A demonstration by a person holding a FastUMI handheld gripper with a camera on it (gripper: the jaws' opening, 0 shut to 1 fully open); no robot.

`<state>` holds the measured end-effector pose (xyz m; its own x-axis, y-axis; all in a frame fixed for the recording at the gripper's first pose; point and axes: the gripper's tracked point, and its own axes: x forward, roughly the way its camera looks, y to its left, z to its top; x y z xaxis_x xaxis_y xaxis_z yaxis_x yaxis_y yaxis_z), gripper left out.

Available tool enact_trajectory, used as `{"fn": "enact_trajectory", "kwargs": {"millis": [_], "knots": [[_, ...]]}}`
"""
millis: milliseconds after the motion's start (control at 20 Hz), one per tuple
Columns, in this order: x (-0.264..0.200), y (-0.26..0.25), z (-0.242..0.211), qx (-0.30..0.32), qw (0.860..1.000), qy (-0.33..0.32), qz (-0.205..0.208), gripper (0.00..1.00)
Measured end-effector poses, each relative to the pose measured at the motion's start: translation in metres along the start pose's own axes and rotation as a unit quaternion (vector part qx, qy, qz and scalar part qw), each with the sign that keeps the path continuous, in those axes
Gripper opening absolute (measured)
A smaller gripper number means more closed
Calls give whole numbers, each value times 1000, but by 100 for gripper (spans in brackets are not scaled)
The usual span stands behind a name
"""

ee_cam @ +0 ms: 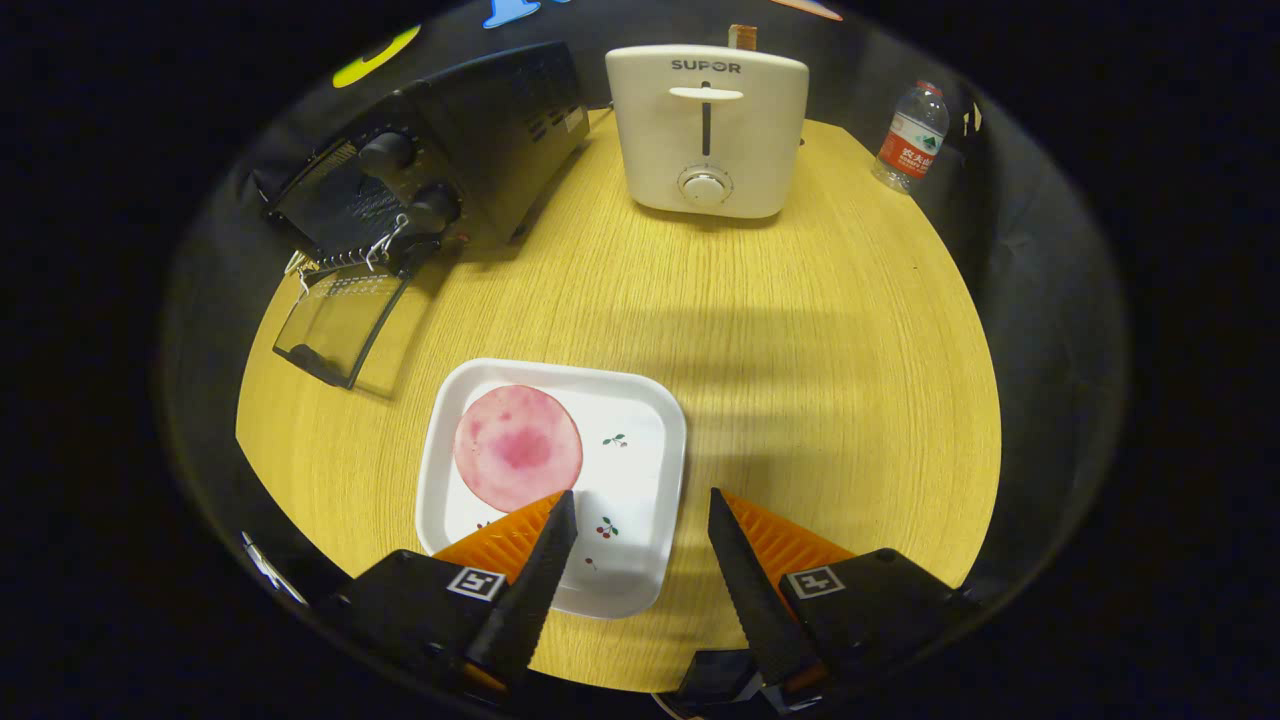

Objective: Open the toaster oven, put the food inside, and close the toaster oven door.

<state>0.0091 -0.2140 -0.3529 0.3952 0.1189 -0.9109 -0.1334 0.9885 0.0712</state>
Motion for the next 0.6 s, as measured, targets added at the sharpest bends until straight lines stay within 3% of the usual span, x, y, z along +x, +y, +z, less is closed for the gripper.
{"fn": "enact_trajectory", "kwargs": {"millis": [50, 150, 250, 600], "knots": [[4, 2, 0, -2, 1000, 3, 1, 81], [6, 2, 1, -7, 1000, 4, -8, 80], [9, 4, 2, -9, 1000, 6, -11, 64], [9, 5, 2, 15, 999, 46, -11, 49]]}}
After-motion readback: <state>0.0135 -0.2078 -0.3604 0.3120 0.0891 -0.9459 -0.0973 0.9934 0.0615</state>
